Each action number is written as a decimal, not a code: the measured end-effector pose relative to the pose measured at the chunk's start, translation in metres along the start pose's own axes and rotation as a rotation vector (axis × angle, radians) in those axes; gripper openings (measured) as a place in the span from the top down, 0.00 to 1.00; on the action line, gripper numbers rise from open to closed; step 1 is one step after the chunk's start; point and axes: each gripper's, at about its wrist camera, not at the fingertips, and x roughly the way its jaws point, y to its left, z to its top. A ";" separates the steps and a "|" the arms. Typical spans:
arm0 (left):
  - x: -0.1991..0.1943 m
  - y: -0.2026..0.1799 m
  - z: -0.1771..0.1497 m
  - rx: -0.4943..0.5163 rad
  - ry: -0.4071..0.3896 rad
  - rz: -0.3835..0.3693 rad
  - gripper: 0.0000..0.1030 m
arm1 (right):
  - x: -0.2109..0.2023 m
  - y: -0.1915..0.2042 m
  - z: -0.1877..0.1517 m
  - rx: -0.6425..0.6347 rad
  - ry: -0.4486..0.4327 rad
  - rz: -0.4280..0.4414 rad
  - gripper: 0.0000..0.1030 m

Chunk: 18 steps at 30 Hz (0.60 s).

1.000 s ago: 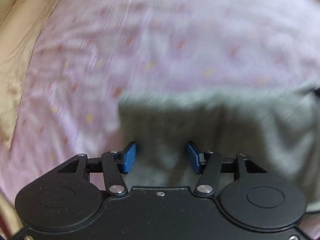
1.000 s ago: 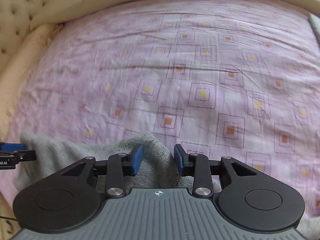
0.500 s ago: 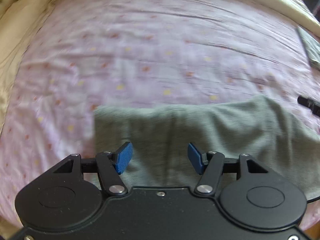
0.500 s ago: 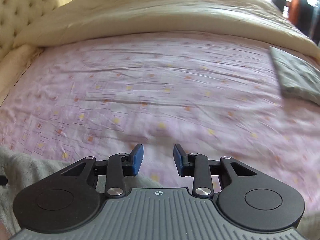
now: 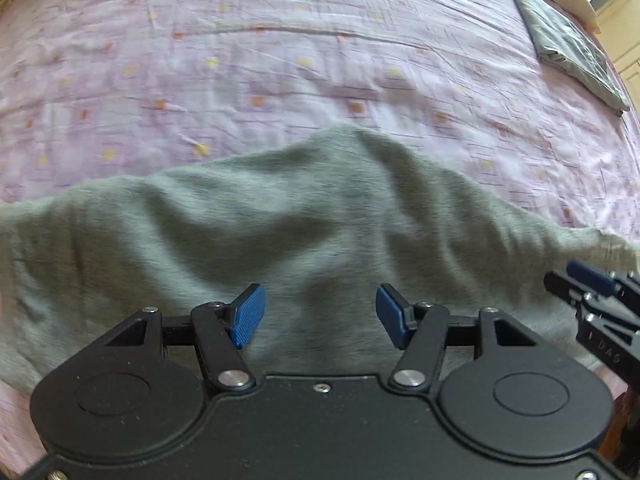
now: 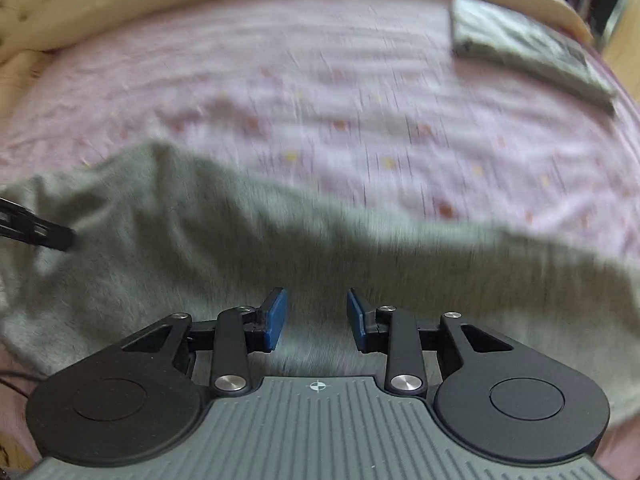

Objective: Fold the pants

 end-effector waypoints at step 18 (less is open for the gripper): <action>0.026 -0.022 -0.009 -0.173 0.062 0.215 0.42 | 0.053 -0.064 0.064 -0.380 0.148 0.472 0.98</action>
